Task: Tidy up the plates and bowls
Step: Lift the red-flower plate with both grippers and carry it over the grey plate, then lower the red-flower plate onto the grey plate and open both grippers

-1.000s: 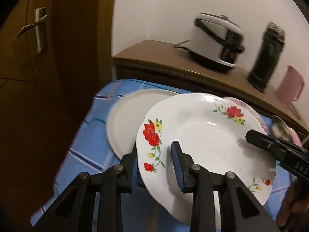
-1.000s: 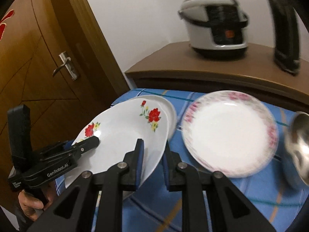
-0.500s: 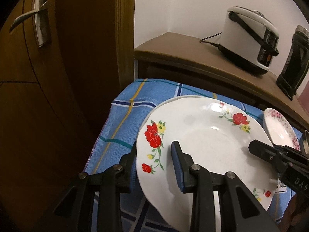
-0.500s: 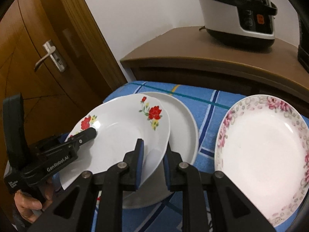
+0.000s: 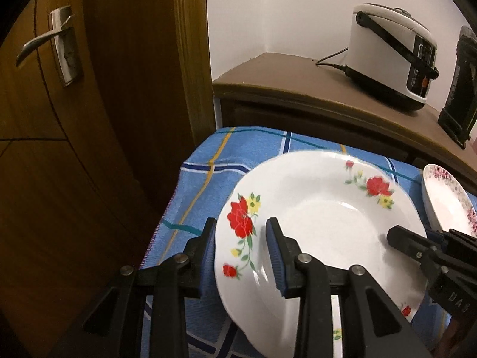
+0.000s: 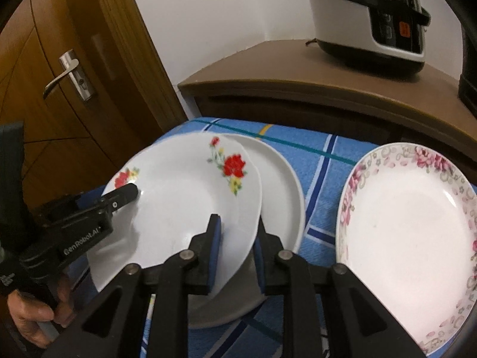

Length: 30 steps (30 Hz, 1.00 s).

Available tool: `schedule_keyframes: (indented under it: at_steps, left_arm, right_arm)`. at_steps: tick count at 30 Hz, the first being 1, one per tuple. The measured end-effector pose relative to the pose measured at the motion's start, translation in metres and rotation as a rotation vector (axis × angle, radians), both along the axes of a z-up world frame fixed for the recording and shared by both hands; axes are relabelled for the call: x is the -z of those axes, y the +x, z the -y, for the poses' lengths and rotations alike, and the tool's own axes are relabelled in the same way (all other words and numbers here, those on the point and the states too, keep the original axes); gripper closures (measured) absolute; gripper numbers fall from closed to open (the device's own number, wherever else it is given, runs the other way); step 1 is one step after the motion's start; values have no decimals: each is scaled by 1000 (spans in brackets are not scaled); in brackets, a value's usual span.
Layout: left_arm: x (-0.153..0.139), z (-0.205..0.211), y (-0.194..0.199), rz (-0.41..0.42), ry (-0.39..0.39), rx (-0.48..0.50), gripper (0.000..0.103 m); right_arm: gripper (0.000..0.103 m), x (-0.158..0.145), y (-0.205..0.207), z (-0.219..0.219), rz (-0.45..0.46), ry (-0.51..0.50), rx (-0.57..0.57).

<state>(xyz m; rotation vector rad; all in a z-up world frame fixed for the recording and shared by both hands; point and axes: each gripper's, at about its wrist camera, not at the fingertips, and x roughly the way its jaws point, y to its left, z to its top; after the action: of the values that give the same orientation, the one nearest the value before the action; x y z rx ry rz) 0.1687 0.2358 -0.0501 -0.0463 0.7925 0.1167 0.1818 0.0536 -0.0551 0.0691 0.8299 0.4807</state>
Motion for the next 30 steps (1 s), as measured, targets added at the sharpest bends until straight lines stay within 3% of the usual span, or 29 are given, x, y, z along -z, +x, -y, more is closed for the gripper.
schedule_keyframes:
  at_steps: [4, 6, 8, 9, 10, 13, 17, 22, 30]
  left_arm:
    - [-8, 0, -2, 14, 17, -17, 65]
    - [-13, 3, -6, 17, 38, -17, 58]
    - [-19, 5, -10, 30, 44, -16, 43]
    - [-22, 7, -13, 42, 49, -15, 34]
    - [-26, 8, -15, 53, 61, -17, 32]
    - [-32, 11, -21, 56, 95, -53, 31]
    - [-32, 14, -28, 27, 122, -96, 31]
    - [-36, 26, -52, 43, 162, -110, 31]
    - [-37, 39, -87, 35, 149, -114, 31]
  right_arm:
    - [77, -3, -1, 3, 6, 15, 7]
    - [67, -7, -4, 6, 17, 34, 10]
    - [40, -20, -13, 11, 90, 67, 17]
    - [37, -25, -17, 12, 125, 68, 23]
    - [35, -32, -22, 13, 170, 59, 34]
    - [35, -39, -35, 16, 231, 30, 69]
    - [35, -35, -44, 18, 202, 12, 95]
    - [35, -42, -63, 22, 232, -7, 104]
    - [35, -41, -94, 29, 228, -38, 113]
